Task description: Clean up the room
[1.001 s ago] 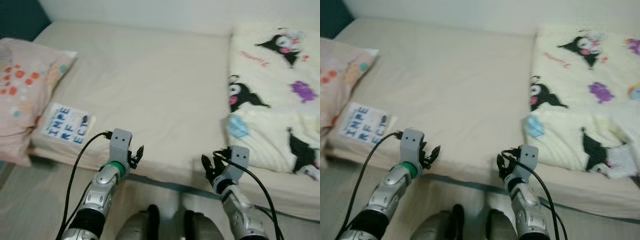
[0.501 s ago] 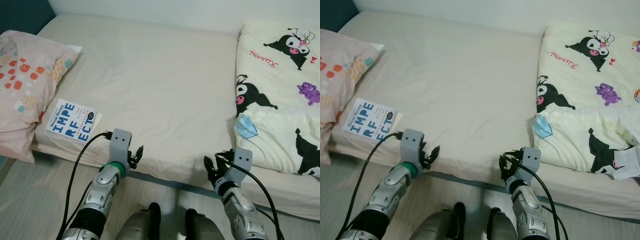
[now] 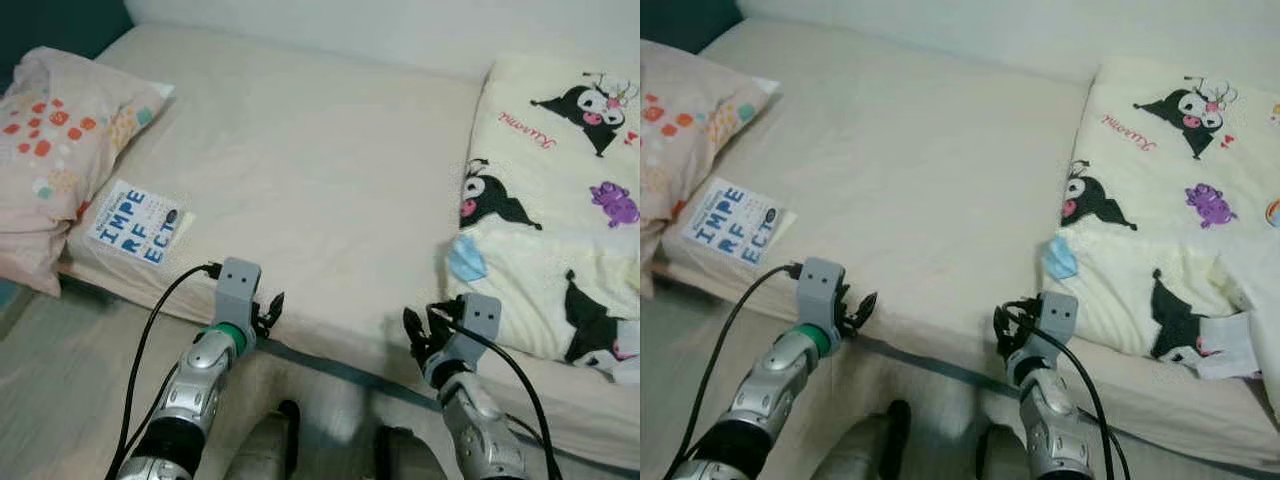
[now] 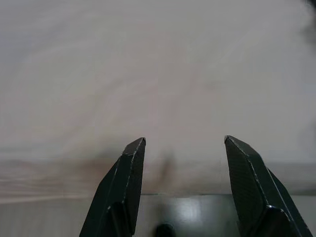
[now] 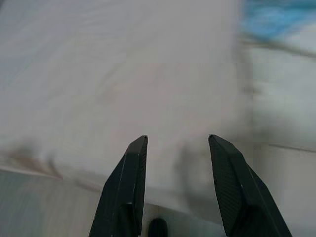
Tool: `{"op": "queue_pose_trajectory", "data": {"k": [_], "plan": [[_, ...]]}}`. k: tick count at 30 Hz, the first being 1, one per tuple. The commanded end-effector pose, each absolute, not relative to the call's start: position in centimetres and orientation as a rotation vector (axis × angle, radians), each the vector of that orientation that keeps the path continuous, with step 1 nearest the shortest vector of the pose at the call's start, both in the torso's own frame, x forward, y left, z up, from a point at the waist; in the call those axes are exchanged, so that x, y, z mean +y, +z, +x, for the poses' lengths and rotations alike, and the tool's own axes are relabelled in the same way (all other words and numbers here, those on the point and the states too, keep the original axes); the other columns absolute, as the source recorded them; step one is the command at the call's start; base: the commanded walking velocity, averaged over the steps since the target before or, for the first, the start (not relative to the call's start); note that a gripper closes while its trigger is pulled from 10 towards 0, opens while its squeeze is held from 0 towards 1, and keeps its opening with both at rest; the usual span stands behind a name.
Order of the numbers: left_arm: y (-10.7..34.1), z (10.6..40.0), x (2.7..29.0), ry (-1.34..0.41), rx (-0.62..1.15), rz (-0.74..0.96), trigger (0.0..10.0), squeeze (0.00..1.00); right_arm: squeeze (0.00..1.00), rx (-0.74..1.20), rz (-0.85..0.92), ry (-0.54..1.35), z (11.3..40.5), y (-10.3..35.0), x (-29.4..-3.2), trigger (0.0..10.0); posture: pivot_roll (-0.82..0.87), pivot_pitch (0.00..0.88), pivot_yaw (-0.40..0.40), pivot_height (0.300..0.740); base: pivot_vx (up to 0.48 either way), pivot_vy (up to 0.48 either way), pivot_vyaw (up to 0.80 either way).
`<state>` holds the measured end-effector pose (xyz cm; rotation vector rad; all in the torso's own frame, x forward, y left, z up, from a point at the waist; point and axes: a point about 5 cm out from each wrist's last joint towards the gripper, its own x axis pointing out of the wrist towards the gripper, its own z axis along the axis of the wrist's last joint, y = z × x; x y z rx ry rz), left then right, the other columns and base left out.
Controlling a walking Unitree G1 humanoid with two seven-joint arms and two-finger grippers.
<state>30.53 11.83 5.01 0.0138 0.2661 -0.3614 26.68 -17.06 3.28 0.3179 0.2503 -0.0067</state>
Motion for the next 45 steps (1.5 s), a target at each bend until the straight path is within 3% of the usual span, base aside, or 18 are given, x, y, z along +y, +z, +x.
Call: {"op": "queue_pose_trajectory", "data": {"k": [1, 28, 45], "plan": [[4.50, 30.09, 12.01, -0.369, 0.284, 0.015, 10.0, 0.00, 0.00, 0.271, 0.326, -0.018, 26.21, 2.77, -17.04, 10.0, 0.00, 0.175, 0.120, 0.736, 0.000, -0.480, 0.00], [4.39, 30.01, 12.18, -0.386, 0.302, 0.022, 10.0, 0.00, 0.00, 0.277, 0.340, -0.025, 26.03, 2.65, -17.13, 10.0, -0.01, 0.165, 0.128, 0.736, 0.000, -0.480, 0.00], [4.24, 30.27, 12.24, -0.377, 0.338, 0.025, 10.0, 0.00, 0.00, 0.281, 0.349, -0.029, 26.01, 2.58, -17.09, 10.0, 0.00, 0.174, 0.132, 0.736, 0.000, 0.395, 0.00]]}}
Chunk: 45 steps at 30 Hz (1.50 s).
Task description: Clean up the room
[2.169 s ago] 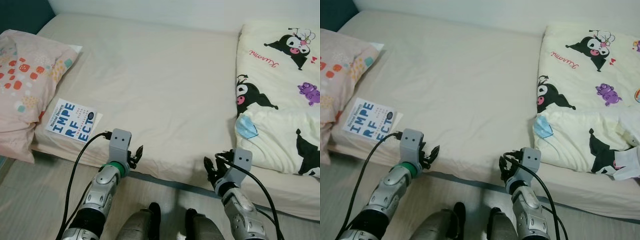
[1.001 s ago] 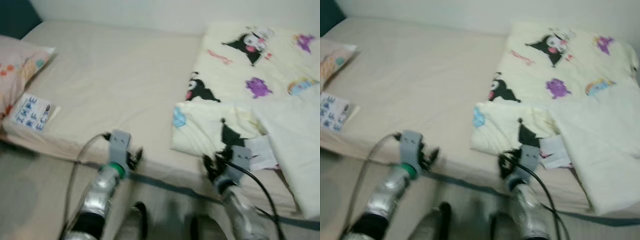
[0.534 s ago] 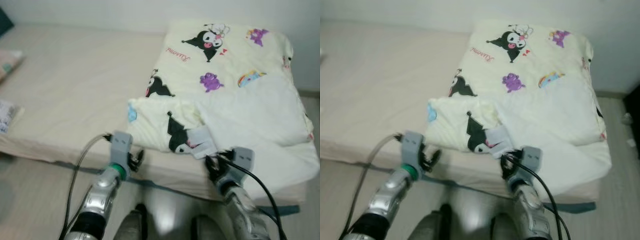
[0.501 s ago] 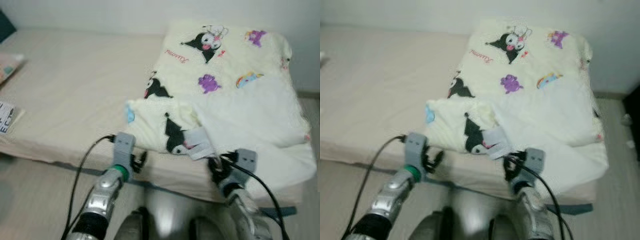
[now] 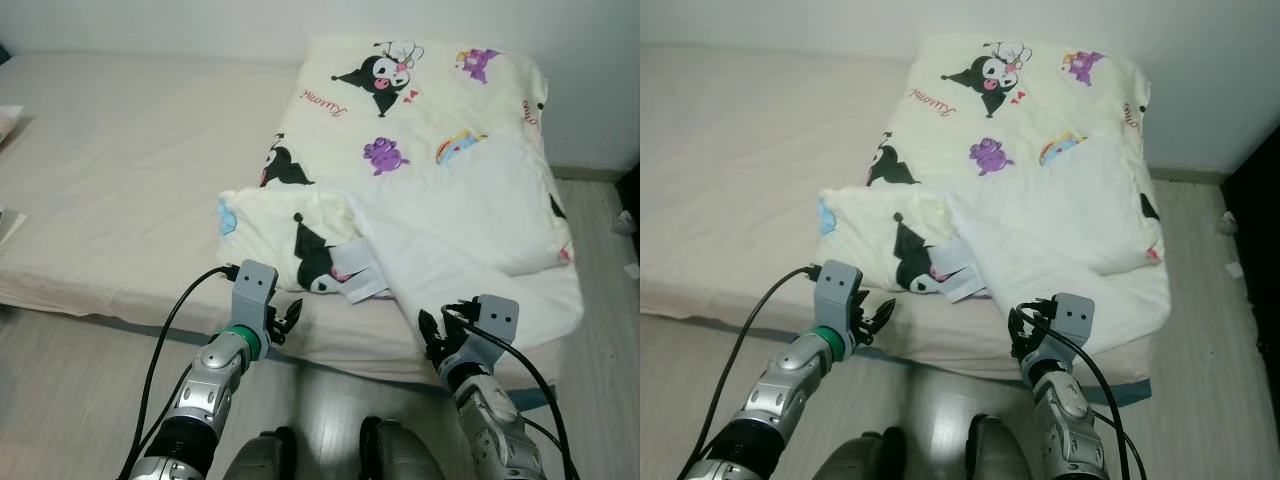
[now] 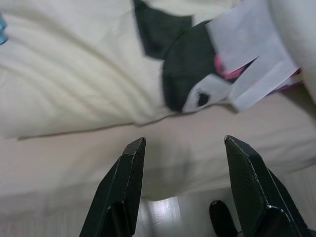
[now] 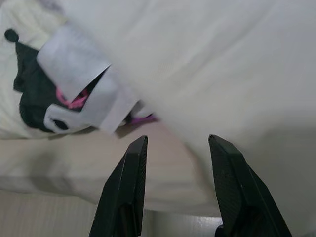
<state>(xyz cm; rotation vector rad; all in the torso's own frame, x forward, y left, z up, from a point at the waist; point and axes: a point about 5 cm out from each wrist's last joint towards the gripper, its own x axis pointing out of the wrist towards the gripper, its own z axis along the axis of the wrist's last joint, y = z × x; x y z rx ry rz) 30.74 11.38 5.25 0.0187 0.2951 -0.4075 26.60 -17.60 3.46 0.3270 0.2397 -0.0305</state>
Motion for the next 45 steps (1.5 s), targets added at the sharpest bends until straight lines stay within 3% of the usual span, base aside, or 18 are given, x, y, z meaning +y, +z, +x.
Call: {"op": "queue_pose_trajectory", "data": {"k": [1, 12, 20, 45], "plan": [[4.2, 30.3, 12.2, -0.377, 0.338, 0.025, 10.0, 0.00, 0.00, 0.281, 0.349, -0.029, 26.0, 2.6, -17.1, 10.0, 0.00, 0.174, 0.132, 0.736, 0.000, 0.000, 0.00], [5.0, 30.5, 11.6, -0.375, 0.287, -0.006, 10.0, 0.00, 0.00, 0.150, 0.335, -0.067, 26.5, 4.3, -17.9, 10.0, 0.00, 0.179, 0.132, 0.736, 0.000, 0.000, 0.00], [5.9, 30.7, 11.2, -0.387, 0.222, -0.054, 10.0, 0.00, 0.00, -0.038, 0.052, -0.272, 27.3, 7.4, -21.3, 10.0, 0.00, 0.175, 0.126, 0.736, 0.000, 0.000, 0.00], [6.8, 31.0, 11.3, -0.363, 0.150, -0.077, 10.0, 0.00, 0.00, -0.066, 0.105, -0.218, 28.7, 8.5, -20.9, 10.0, -0.01, 0.170, 0.124, 0.736, 0.000, 0.000, 0.00]]}}
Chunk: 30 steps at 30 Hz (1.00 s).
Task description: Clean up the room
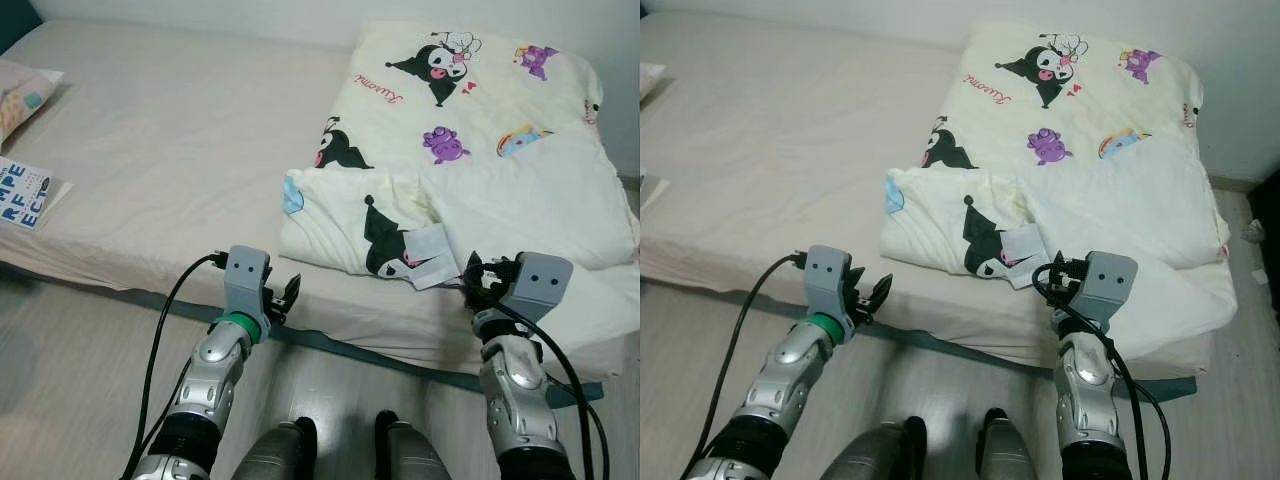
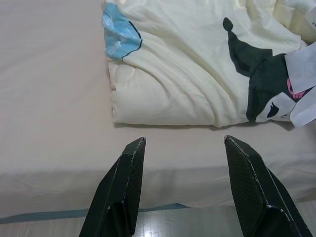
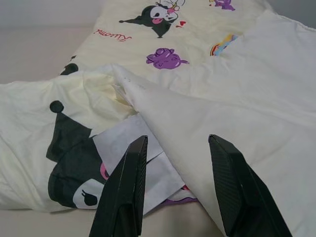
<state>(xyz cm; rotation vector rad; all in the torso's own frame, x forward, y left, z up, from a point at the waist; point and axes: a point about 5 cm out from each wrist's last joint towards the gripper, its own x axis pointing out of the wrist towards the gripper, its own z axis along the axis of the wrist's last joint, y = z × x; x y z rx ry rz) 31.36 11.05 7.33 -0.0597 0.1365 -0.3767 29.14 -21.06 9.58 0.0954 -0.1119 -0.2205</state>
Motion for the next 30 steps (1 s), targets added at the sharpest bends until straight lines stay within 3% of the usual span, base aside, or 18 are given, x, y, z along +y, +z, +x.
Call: {"op": "queue_pose_trajectory", "data": {"k": [1, 10, 14, 30], "plan": [[6.8, 31.0, 11.3, -0.366, 0.146, -0.077, 10.0, 0.00, 0.00, -0.047, 0.118, -0.212, 28.6, 8.1, -20.6, 10.0, -0.01, 0.170, 0.124, 0.736, 0.000, 0.000, 0.00], [7.0, 31.1, 11.2, -0.385, 0.138, -0.085, 10.0, 0.00, 0.00, -0.028, 0.173, -0.207, 28.2, 7.5, -20.2, 10.0, -0.02, 0.162, 0.126, 0.736, 0.347, 0.000, -0.71], [7.0, 31.1, 11.1, -0.393, 0.134, -0.085, 10.0, 0.00, 0.00, -0.016, 0.181, -0.208, 28.0, 7.2, -20.1, 10.0, -0.02, 0.159, 0.127, 0.736, 0.437, 0.000, 0.00], [7.1, 31.1, 11.5, -0.352, 0.115, -0.087, 10.0, 0.00, 0.00, -0.003, 0.204, -0.187, 28.1, 7.0, -19.9, 10.0, -0.01, 0.166, 0.121, 0.736, 0.000, 0.000, 0.00]]}}
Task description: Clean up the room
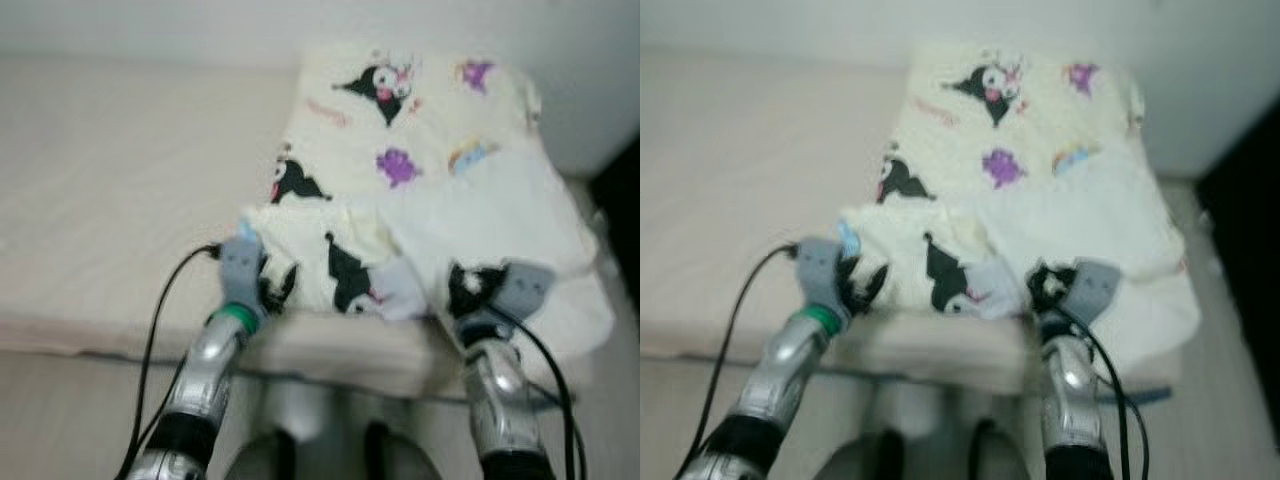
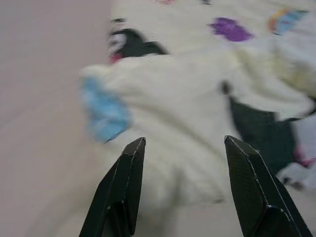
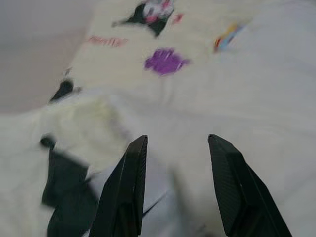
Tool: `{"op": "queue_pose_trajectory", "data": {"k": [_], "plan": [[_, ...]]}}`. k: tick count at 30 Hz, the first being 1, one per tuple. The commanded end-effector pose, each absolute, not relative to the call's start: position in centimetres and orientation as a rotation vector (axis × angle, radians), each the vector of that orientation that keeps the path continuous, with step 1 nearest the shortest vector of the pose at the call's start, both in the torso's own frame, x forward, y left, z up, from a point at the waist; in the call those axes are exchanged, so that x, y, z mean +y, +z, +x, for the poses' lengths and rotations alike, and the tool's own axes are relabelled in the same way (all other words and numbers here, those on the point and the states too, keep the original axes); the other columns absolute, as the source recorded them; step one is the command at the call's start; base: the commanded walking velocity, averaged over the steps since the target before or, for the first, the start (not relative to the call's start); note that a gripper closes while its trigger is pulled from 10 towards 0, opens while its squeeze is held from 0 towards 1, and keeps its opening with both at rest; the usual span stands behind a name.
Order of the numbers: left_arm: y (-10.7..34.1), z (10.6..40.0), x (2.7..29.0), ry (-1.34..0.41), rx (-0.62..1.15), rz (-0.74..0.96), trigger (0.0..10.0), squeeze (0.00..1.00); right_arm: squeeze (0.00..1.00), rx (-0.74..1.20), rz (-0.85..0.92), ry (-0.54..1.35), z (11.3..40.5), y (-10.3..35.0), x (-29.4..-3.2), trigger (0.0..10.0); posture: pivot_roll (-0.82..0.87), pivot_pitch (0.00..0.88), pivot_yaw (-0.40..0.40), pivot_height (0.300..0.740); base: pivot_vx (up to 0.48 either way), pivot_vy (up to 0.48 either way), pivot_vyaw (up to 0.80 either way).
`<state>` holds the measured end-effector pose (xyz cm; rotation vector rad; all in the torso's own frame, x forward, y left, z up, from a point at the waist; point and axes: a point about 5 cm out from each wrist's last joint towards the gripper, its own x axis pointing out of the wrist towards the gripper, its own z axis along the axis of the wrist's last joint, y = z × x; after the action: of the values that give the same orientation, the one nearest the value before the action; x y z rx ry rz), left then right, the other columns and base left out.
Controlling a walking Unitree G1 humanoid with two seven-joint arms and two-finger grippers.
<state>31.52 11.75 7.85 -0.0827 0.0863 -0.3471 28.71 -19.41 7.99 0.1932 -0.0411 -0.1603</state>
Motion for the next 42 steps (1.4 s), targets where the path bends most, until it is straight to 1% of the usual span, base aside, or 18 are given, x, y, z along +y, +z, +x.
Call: {"op": "queue_pose_trajectory", "data": {"k": [1, 13, 21, 28, 29, 30, 36, 42], "plan": [[7.1, 31.0, 11.5, -0.351, 0.114, -0.087, 10.0, 0.00, 0.00, -0.003, 0.204, -0.186, 28.1, 7.1, -20.0, 10.0, -0.01, 0.170, 0.119, 0.736, 0.000, 0.000, 0.00], [6.6, 30.7, 11.0, -0.389, 0.144, -0.094, 10.0, 0.00, 0.00, -0.003, 0.208, -0.209, 28.0, 7.1, -20.2, 10.0, -0.02, 0.177, 0.126, 0.736, 0.000, 0.000, 0.00], [6.4, 30.9, 11.4, -0.366, 0.164, -0.091, 10.0, 0.00, 0.00, -0.022, 0.151, -0.212, 28.5, 7.8, -20.5, 10.0, -0.02, 0.179, 0.130, 0.736, 0.000, 0.000, 0.00], [6.3, 31.0, 12.1, -0.293, 0.163, -0.105, 10.0, 0.00, 0.00, -0.049, 0.118, -0.190, 29.2, 8.7, -20.7, 10.0, -0.02, 0.185, 0.108, 0.712, 0.000, 0.000, 0.00], [6.3, 30.8, 12.3, -0.285, 0.160, -0.107, 10.0, 0.00, 0.00, -0.053, 0.098, -0.167, 29.5, 9.0, -20.7, 10.0, -0.02, 0.185, 0.105, 0.702, 0.000, 0.000, 0.00], [6.3, 30.8, 12.3, -0.285, 0.160, -0.107, 10.0, 0.00, 0.00, -0.053, 0.098, -0.167, 29.5, 9.0, -20.7, 10.0, -0.02, 0.185, 0.105, 0.702, 0.000, 0.000, 0.00], [6.2, 30.6, 12.4, -0.280, 0.161, -0.103, 10.0, 0.00, 0.00, -0.044, 0.089, -0.133, 29.8, 9.0, -20.5, 10.0, -0.02, 0.191, 0.100, 0.667, 0.000, 0.000, 0.00], [6.2, 30.6, 12.3, -0.284, 0.161, -0.100, 10.0, 0.00, 0.00, -0.044, 0.088, -0.131, 29.8, 9.0, -20.6, 10.0, -0.02, 0.191, 0.102, 0.648, 0.000, 0.000, 0.00]]}}
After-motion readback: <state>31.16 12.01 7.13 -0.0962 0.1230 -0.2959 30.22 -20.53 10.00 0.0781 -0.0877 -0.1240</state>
